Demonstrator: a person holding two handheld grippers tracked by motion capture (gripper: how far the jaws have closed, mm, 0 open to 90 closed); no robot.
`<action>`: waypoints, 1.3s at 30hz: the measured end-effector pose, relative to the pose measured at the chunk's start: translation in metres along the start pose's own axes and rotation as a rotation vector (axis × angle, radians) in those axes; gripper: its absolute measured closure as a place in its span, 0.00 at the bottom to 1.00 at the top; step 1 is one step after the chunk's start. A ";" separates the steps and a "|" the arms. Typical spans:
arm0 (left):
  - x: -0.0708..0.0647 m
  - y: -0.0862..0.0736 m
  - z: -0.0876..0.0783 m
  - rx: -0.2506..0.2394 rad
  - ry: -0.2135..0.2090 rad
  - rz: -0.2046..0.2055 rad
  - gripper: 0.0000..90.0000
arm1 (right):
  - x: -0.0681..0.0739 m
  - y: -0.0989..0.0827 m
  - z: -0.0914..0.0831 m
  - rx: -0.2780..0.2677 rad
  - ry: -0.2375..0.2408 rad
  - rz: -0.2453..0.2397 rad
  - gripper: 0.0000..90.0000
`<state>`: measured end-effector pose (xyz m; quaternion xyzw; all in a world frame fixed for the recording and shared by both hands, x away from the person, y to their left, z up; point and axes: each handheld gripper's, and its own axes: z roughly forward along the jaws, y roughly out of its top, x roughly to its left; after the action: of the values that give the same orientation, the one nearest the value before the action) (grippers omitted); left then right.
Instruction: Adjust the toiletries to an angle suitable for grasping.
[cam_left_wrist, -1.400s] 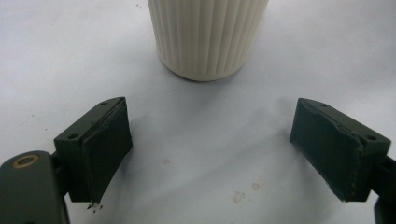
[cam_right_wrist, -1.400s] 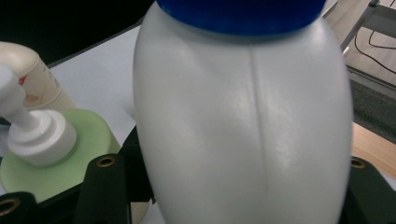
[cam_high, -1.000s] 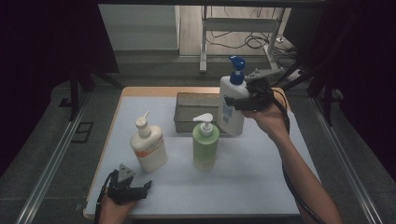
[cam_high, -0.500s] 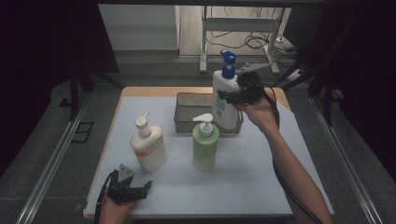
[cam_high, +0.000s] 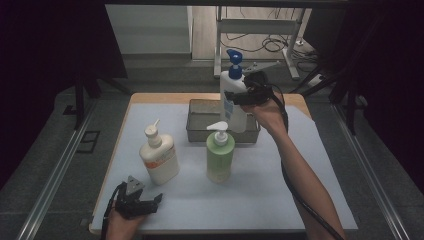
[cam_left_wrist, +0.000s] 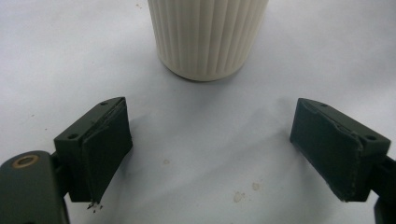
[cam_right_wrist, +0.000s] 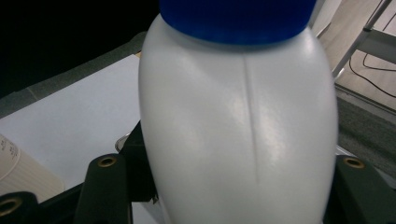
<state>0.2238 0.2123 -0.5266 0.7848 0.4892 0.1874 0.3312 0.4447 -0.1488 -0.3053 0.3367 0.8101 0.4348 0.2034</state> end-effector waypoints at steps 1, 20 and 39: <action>0.000 0.000 0.000 0.000 0.000 0.000 0.13 | 0.000 0.001 0.002 -0.003 0.004 -0.001 0.45; 0.000 0.000 0.000 0.002 -0.001 -0.002 0.13 | 0.004 0.015 0.039 -0.029 0.003 -0.018 0.45; 0.000 0.000 0.000 0.005 -0.001 -0.002 0.13 | 0.009 0.000 0.074 -0.001 0.016 -0.030 0.45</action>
<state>0.2238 0.2124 -0.5263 0.7853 0.4901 0.1854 0.3298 0.4845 -0.1001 -0.3453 0.3210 0.8164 0.4348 0.2037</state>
